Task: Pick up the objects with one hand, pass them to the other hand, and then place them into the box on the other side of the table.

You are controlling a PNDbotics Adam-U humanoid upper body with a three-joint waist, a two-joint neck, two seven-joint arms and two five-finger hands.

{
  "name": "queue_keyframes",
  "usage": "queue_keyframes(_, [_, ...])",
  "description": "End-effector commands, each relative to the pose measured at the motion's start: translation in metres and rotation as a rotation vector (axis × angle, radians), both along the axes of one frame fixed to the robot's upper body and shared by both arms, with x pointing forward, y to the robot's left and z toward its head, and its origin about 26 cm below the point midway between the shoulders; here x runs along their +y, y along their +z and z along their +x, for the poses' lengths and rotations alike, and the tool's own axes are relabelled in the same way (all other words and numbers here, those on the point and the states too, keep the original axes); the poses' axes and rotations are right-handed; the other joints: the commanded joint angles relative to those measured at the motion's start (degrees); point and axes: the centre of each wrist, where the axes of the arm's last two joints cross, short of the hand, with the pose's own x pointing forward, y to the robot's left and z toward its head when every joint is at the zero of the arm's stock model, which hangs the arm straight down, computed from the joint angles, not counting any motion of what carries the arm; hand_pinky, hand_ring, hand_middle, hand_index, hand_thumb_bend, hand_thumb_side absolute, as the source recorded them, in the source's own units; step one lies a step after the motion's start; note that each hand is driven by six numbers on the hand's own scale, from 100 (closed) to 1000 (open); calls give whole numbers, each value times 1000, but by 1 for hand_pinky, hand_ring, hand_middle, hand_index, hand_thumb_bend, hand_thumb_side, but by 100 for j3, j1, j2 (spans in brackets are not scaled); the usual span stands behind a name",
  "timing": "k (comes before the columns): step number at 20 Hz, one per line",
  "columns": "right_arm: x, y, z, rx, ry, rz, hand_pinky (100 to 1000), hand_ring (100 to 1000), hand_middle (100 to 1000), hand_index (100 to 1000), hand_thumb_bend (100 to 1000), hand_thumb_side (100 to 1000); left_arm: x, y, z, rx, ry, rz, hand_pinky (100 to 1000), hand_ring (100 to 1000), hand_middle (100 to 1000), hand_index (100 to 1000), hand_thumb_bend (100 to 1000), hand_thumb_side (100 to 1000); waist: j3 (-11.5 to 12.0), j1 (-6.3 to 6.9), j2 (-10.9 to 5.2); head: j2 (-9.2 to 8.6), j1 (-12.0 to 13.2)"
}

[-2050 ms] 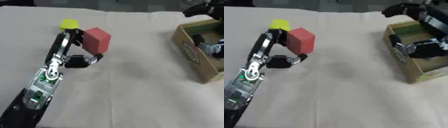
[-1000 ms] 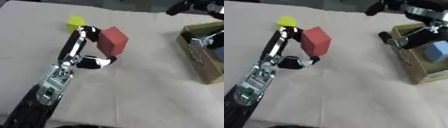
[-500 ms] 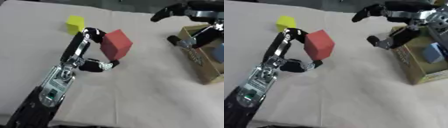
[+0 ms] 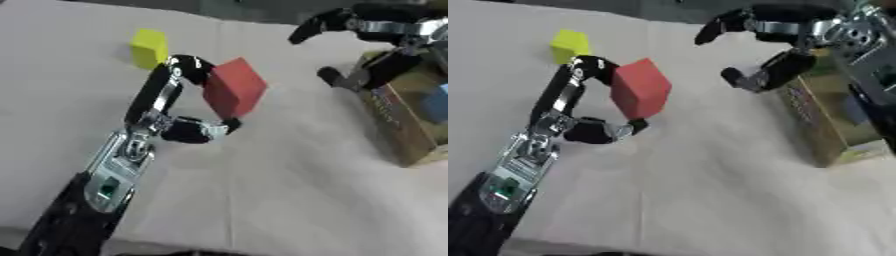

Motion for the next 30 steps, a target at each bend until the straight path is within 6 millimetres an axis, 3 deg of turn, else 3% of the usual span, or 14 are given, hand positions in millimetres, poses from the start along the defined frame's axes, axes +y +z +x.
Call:
queue_keyframes(1, [1, 14, -2, -77, -6, -8, 979, 915, 901, 926, 349, 228, -10, 6, 1, -40, -16, -5, 602, 559, 407, 479, 100, 143, 11, -81, -204, 8, -27])
queue_keyframes(5, [6, 14, -2, -110, -13, -2, 1000, 904, 887, 930, 424, 296, -18, -1, 2, -44, -19, -9, 602, 558, 405, 478, 100, 147, 26, -114, -189, -4, -24])
queue_keyframes(10, [9, 15, -2, -92, -16, -8, 1000, 908, 888, 936, 416, 517, -25, -5, 3, -51, -36, 3, 603, 557, 404, 478, 100, 142, 33, -124, -183, 3, -41])
queue_keyframes(24, [25, 21, -9, -3, 91, -77, 1000, 915, 895, 946, 351, 398, -36, -6, 4, -93, -49, 12, 602, 555, 400, 476, 100, 109, 29, -176, -148, 105, -51])
queue_keyframes(30, [29, 26, -30, 20, 202, -126, 1000, 919, 900, 950, 340, 377, -38, -4, 5, -112, -48, 5, 601, 553, 397, 475, 100, 111, 23, -201, -132, 133, -58])
